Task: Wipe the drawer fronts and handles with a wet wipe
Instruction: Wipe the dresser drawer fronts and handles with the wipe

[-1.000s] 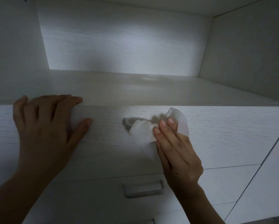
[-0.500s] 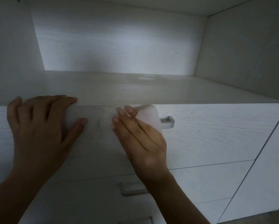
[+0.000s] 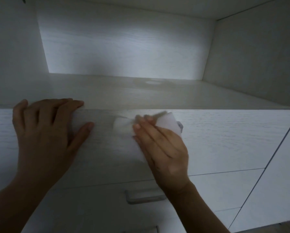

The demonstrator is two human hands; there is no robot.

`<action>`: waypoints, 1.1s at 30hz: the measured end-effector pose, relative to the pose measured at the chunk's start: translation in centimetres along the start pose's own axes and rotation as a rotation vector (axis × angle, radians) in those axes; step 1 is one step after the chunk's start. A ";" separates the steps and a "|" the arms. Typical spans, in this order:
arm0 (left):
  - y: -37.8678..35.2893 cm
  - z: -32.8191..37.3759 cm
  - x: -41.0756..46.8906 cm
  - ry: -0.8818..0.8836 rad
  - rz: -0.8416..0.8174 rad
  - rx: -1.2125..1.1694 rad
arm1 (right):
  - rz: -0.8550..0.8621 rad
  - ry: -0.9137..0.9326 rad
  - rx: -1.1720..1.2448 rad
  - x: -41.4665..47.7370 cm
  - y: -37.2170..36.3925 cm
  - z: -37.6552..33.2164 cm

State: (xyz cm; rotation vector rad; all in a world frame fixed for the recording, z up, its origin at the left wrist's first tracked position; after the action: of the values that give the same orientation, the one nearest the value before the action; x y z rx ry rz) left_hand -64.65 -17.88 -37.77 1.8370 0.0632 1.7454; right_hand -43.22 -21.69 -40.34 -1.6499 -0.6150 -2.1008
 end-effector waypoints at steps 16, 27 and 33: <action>-0.2 -0.2 -0.1 -0.015 0.028 0.006 | -0.041 -0.052 -0.046 0.5 -2.3 -1.6; 0.1 0.3 0.0 -0.047 0.116 0.058 | -0.047 -0.035 -0.073 -0.7 2.8 3.3; 0.3 0.5 -0.1 -0.046 0.119 0.082 | 0.010 -0.145 -0.099 -1.2 3.3 2.8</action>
State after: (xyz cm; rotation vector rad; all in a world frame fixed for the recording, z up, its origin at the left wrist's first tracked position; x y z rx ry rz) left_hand -64.27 -18.35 -37.69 1.9748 0.0072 1.8044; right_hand -38.86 -22.77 -40.58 -1.8689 -0.5540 -2.0476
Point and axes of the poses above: each hand's wrist, its own x-axis towards the middle knuckle, its own y-axis out of the back of the hand, z = x × y, the point moved 3 cm from there along x, towards the middle knuckle, and after that the axes turned 1 degree about z, right-handed, at the moved point
